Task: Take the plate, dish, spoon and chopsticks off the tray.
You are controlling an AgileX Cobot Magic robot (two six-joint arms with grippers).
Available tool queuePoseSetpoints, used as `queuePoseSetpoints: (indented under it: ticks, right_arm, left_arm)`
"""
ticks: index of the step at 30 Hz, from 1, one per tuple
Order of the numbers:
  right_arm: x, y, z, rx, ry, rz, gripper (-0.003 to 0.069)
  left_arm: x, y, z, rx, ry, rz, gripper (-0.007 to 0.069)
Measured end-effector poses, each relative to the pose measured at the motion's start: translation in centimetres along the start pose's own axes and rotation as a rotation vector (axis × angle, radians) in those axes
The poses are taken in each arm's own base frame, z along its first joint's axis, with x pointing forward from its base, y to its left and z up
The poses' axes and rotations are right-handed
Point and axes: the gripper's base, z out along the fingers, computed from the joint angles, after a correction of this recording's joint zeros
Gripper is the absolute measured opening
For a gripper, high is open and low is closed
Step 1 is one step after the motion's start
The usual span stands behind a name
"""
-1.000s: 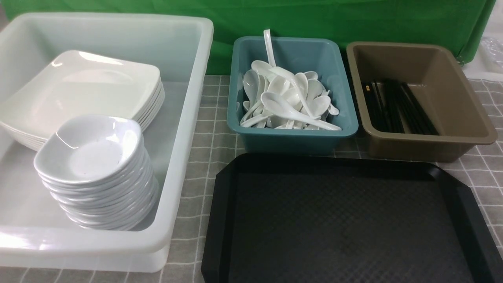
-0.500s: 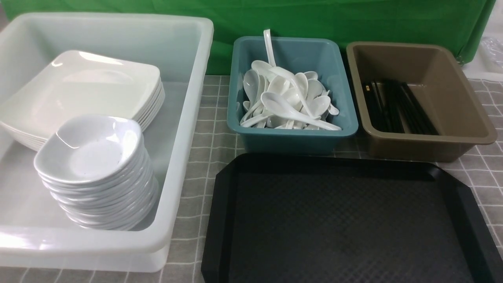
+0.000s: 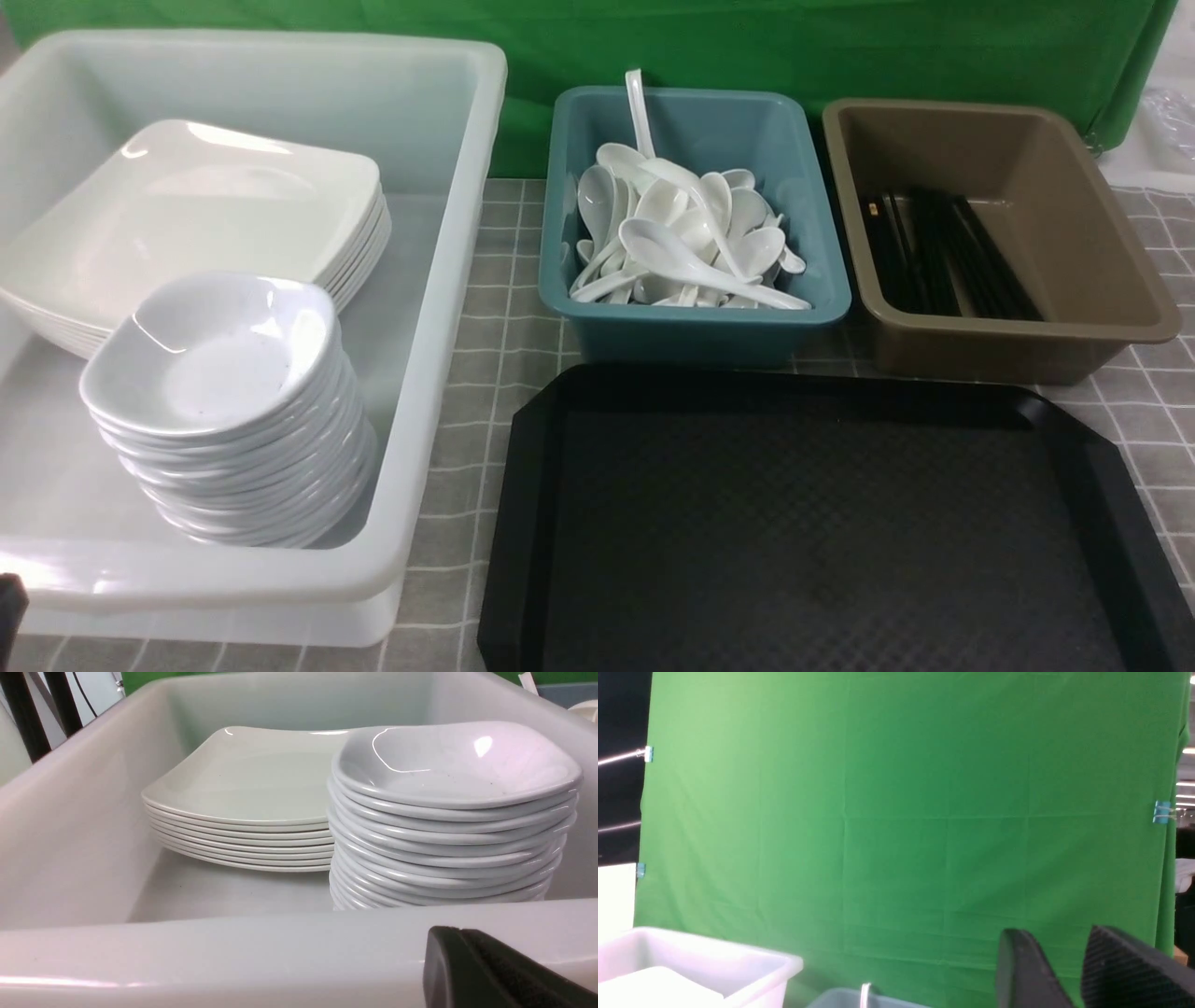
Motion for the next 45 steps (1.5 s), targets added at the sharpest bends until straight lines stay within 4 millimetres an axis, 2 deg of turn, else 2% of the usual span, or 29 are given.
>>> queuePoseSetpoints:
  ticks: [24, 29, 33, 34, 36, 38, 41, 45]
  right_arm:
    - [0.1, 0.0, 0.0, 0.000, 0.003, 0.000, 0.0238]
    - [1.0, 0.1, 0.1, -0.007, 0.055, -0.013, 0.0238]
    - [5.2, 0.4, 0.6, -0.027, 0.186, -0.116, 0.0238]
    - [5.4, 0.4, 0.6, -0.027, 0.193, -0.116, 0.0238]
    - [8.5, 0.5, 0.6, -0.038, 0.281, -0.154, 0.0238]
    - [12.7, 0.6, 0.1, -0.022, 0.404, -0.168, 0.0238]
    - [16.6, 0.5, -1.0, 0.027, 0.517, -0.170, 0.0238]
    - [18.5, 0.2, -2.4, 0.100, 0.672, -0.157, 0.0238]
  left_arm:
    - [0.0, 0.0, 0.0, 0.000, 0.000, 0.005, 0.0002]
    - [0.0, 0.0, 0.0, 0.000, 0.000, 0.005, 0.0002]
    - [0.0, 0.0, 0.0, 0.000, 0.000, 0.005, 0.0002]
    - [0.0, 0.0, 0.0, 0.000, 0.000, 0.005, 0.0002]
    - [0.0, 0.0, 0.0, 0.000, 0.001, 0.005, 0.0002]
    - [0.0, 0.0, 0.0, 0.000, 0.001, 0.007, 0.0002]
    - [0.0, 0.0, 0.0, 0.000, 0.001, 0.008, 0.0002]
    - [0.0, 0.0, 0.0, 0.000, 0.002, 0.008, 0.0002]
